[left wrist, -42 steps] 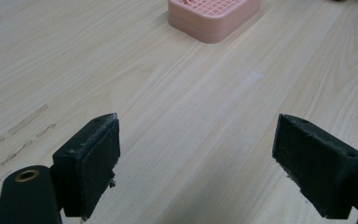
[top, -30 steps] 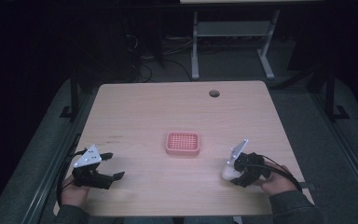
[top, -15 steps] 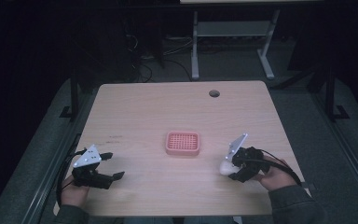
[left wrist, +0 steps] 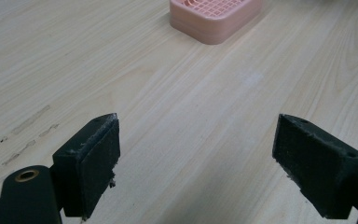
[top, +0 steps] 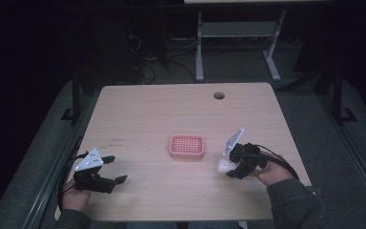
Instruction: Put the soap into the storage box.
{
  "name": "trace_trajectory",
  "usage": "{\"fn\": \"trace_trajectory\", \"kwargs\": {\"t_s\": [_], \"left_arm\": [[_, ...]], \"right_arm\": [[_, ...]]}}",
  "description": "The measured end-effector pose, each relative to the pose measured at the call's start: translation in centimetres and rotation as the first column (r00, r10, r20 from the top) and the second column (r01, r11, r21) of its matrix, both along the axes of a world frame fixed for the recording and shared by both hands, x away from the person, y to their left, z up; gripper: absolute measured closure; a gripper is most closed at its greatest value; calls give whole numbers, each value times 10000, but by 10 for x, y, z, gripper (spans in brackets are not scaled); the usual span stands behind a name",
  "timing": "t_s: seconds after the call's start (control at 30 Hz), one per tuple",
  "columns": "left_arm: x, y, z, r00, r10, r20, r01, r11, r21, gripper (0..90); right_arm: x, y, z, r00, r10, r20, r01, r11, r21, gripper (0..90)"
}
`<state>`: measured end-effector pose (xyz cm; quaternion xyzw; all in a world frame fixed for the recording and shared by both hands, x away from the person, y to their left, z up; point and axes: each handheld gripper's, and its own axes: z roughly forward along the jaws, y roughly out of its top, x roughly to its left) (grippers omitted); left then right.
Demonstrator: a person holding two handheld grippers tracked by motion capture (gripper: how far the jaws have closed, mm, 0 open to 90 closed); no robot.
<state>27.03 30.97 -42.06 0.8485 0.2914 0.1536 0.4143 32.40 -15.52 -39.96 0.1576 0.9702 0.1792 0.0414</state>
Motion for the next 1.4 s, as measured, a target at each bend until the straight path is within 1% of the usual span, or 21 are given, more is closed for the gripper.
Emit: {"fn": "trace_trajectory", "kwargs": {"t_s": [0.03, 0.17, 0.33, 0.4, 0.43, 0.5, 0.7, 0.77, 0.9, 1.13, 1.27, 1.4], "left_arm": [[0, 0, 0, 10000, 8, -11, -8, 10000, 12, 148], [0, -1, 0, 10000, -50, 13, 50, 10000, 24, 148], [0, -2, 0, 10000, -79, -15, 80, 9999, 95, 148], [0, -2, 0, 10000, -58, -27, 58, 10000, 68, 148], [0, -1, 0, 10000, -59, -17, 59, 10000, 76, 148], [0, -1, 0, 10000, -59, -10, 59, 10000, 22, 148], [0, -2, 0, 10000, -60, -27, 61, 10000, 54, 148], [0, -1, 0, 10000, -62, -22, 62, 10000, 52, 148], [0, -1, 0, 10000, -63, -24, 63, 10000, 43, 148], [0, 0, 0, 10000, -32, -6, 32, 10000, -28, 148], [0, 0, 0, 10000, -37, -11, 37, 10000, -20, 148], [0, 0, 0, 10000, -33, -9, 33, 10000, -37, 148]], "right_arm": [[3, 3, 0, 10000, 42, -44, -42, 10000, 46, 490], [6, 8, 1, 9998, 180, -46, -180, 9998, -25, 490], [11, 16, 4, 9994, 322, -86, -322, 9995, 19, 489], [14, 18, 5, 9992, 399, -66, -399, 9992, 54, 490], [16, 21, 6, 9989, 440, -130, -439, 9990, 87, 489], [17, 22, 6, 9988, 477, -107, -476, 9988, 63, 489], [22, 32, 10, 9978, 666, -56, -666, 9978, -32, 489], [24, 34, 11, 9976, 684, -100, -683, 9977, 38, 490], [27, 39, 13, 9967, 804, -67, -804, 9968, -25, 489], [35, 50, 18, 9948, 1015, -78, -1015, 9948, 46, 490], [38, 56, 19, 9937, 1122, -80, -1122, 9937, -68, 489], [41, 61, 19, 9924, 1223, -106, -1223, 9925, 26, 490]]}}
